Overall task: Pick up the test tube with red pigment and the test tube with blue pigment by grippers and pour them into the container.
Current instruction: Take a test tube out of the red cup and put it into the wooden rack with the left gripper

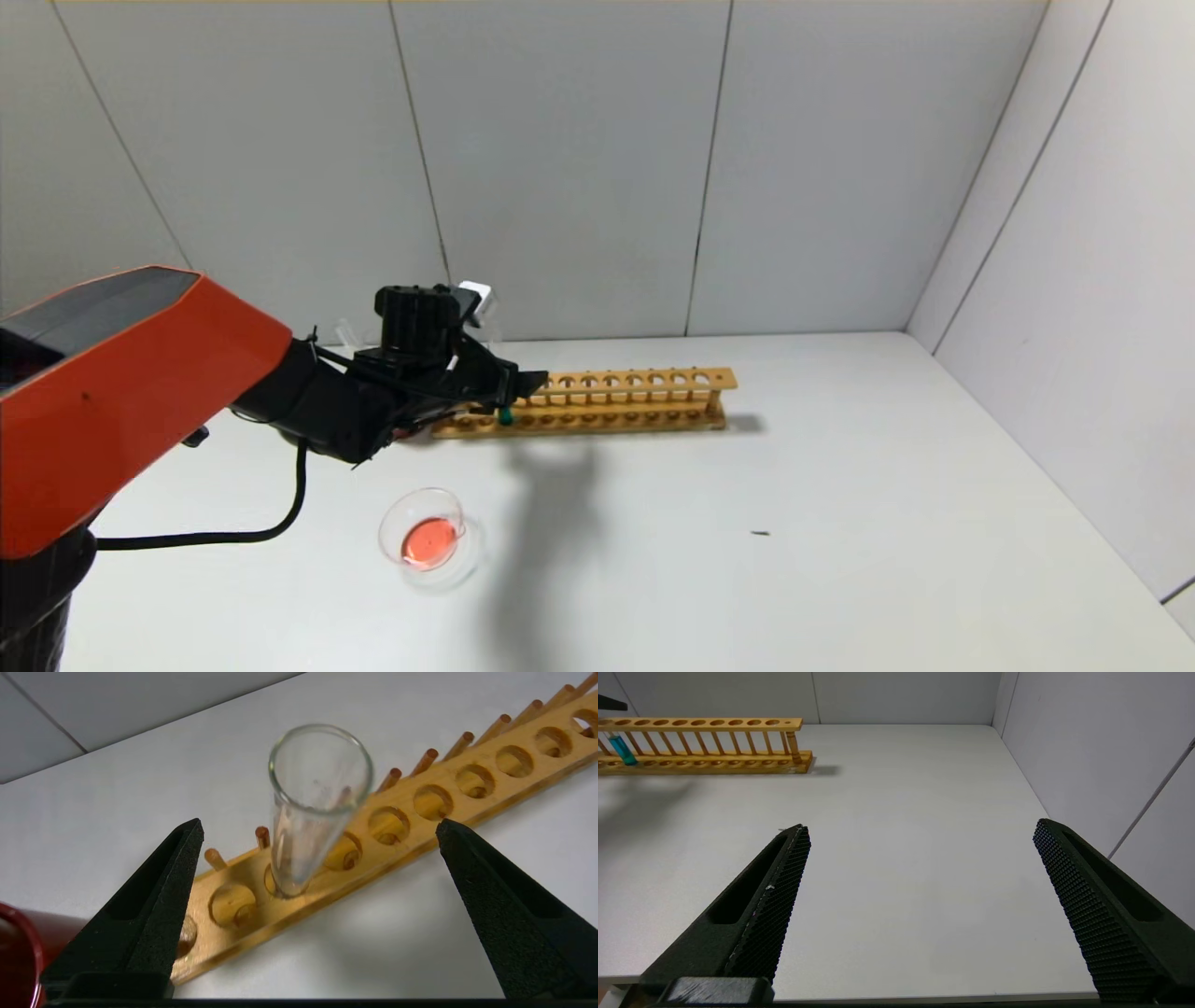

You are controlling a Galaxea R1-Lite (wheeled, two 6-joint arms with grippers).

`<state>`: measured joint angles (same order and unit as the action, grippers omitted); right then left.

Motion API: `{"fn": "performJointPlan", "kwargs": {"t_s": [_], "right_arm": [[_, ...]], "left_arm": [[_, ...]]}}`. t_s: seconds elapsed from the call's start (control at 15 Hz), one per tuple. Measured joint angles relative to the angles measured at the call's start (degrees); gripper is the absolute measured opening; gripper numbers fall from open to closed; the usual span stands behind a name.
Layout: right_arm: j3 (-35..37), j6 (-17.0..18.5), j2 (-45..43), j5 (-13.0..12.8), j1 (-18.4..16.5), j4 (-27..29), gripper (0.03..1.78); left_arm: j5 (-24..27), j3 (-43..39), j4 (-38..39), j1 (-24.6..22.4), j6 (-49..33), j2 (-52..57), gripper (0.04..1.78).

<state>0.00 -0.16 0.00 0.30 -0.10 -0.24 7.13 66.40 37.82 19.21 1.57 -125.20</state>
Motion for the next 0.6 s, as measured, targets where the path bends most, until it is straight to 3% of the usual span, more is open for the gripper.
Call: {"fn": "performJointPlan", "kwargs": {"t_s": [0.2,0.33,0.47,0.6], "right_arm": [[0.0,0.0,0.0,0.0,0.0,0.0,1.75],[0.0,0.0,0.0,0.0,0.0,0.0,1.75],[0.0,0.0,0.0,0.0,0.0,0.0,1.75],[0.0,0.0,0.0,0.0,0.0,0.0,1.75]], "left_arm": [[-0.1,2.1,-0.1,-0.1,-0.1,-2.6,1.74],[-0.2,2.4,-0.1,-0.3,-0.1,-3.4,1.64],[-0.3,2.4,0.0,-0.4,-0.2,-3.7,1.44],[-1.0,2.5,0.0,-0.5,-0.2,-3.8,1.13]]}}
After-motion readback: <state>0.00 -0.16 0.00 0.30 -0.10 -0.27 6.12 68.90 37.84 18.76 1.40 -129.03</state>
